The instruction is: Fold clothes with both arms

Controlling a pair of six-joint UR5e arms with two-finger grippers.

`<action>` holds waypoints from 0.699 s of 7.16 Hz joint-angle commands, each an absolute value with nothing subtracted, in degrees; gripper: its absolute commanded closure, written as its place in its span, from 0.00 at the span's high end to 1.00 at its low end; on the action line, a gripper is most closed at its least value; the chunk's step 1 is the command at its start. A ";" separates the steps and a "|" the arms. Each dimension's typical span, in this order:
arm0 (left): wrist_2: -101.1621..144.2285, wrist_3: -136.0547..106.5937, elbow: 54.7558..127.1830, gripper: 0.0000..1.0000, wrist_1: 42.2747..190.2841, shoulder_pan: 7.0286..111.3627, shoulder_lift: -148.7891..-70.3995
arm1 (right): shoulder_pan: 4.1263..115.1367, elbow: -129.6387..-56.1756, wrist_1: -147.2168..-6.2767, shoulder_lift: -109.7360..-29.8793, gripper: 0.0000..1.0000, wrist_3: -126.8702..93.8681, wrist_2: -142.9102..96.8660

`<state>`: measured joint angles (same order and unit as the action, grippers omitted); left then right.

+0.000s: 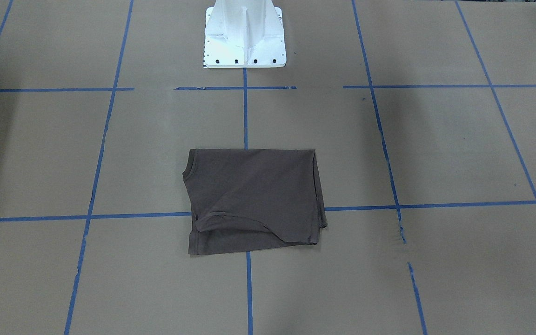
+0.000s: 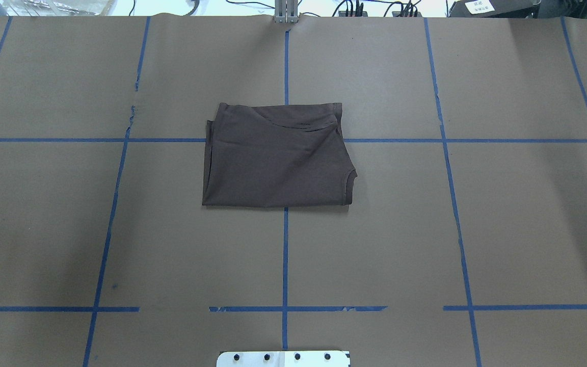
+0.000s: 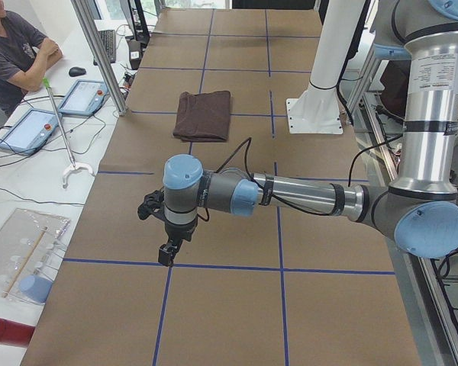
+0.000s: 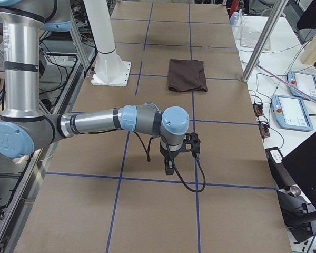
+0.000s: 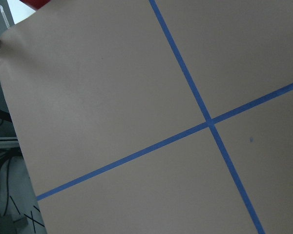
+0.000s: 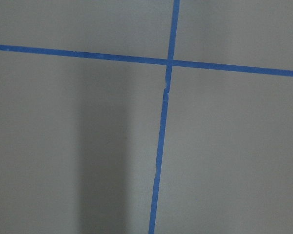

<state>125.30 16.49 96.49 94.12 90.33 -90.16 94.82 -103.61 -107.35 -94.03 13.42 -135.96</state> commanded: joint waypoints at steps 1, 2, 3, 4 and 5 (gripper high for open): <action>126.83 15.04 96.85 1.00 94.04 90.35 -89.13 | 94.92 -100.64 -102.42 -93.95 1.00 9.00 -135.88; 126.48 14.86 96.77 1.00 94.22 90.35 -89.03 | 94.83 -100.72 -101.52 -93.96 1.00 6.96 -135.79; 126.39 14.85 96.59 1.00 94.13 90.26 -89.12 | 94.83 -100.20 -101.51 -93.96 1.00 6.94 -135.70; 126.73 14.85 96.16 1.00 94.13 90.35 -88.86 | 94.75 -99.76 -101.51 -93.87 1.00 6.94 -135.70; 126.74 14.85 95.98 1.00 94.13 90.26 -87.64 | 94.66 -98.89 -101.43 -93.87 1.00 6.94 -135.62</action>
<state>126.64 14.88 96.28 94.13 90.31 -88.66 94.75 -99.78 -101.58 -93.90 7.08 -135.69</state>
